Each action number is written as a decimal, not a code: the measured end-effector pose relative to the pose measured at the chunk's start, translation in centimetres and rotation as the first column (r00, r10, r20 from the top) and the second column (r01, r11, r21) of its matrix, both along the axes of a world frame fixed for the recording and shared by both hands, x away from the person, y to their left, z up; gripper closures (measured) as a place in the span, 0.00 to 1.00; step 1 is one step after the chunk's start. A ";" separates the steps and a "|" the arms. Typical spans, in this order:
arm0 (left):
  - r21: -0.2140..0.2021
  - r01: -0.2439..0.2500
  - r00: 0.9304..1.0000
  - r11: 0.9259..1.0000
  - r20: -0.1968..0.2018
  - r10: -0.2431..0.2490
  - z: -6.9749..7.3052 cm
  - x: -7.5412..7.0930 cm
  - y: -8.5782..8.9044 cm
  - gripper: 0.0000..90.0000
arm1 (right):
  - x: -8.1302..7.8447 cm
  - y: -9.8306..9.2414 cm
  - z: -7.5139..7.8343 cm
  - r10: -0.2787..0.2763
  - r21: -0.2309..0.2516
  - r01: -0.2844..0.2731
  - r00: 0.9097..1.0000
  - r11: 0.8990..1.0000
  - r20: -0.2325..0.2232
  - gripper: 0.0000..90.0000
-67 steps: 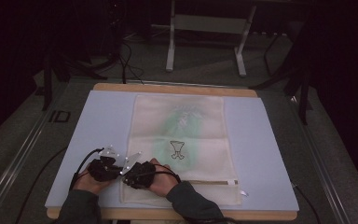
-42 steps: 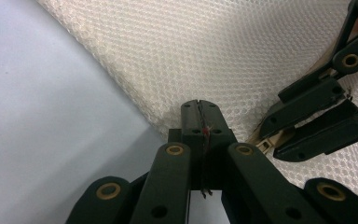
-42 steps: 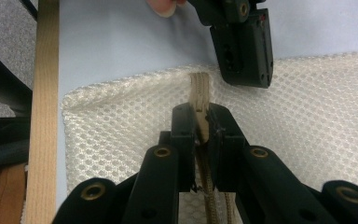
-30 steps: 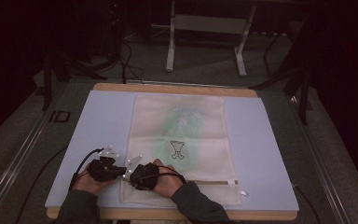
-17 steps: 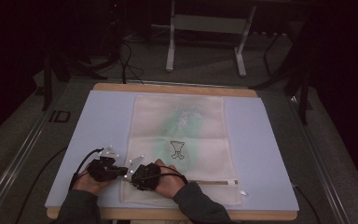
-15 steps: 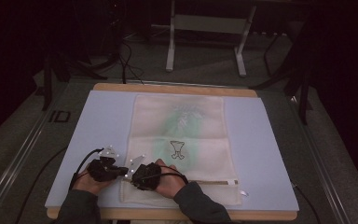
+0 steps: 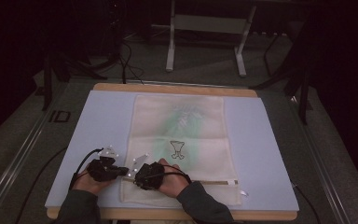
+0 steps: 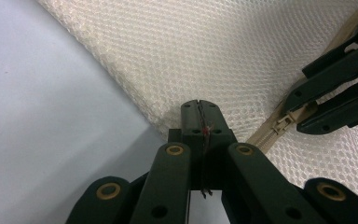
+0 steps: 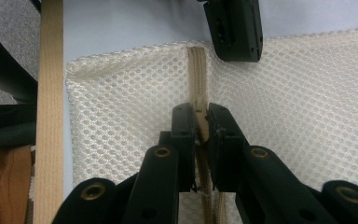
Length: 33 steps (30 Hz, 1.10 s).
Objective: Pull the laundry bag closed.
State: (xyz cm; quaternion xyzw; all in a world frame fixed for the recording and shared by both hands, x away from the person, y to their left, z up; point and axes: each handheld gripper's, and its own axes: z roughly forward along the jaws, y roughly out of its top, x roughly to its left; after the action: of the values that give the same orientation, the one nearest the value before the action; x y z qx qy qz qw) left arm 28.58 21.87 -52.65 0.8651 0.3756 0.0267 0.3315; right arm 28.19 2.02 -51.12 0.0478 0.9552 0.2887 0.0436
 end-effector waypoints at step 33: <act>0.002 -0.003 1.000 1.000 -0.001 0.003 0.0 0.0 0.0 1.00 | -0.6 -1.9 0.0 0.005 -0.026 -0.004 1.000 1.000 0.017 0.91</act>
State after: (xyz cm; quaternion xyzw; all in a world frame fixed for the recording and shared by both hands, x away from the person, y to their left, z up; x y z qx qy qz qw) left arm 28.59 21.83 -52.63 0.8647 0.3772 0.0270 0.3305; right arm 27.61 0.11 -51.13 0.0428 0.9586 0.2769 0.0517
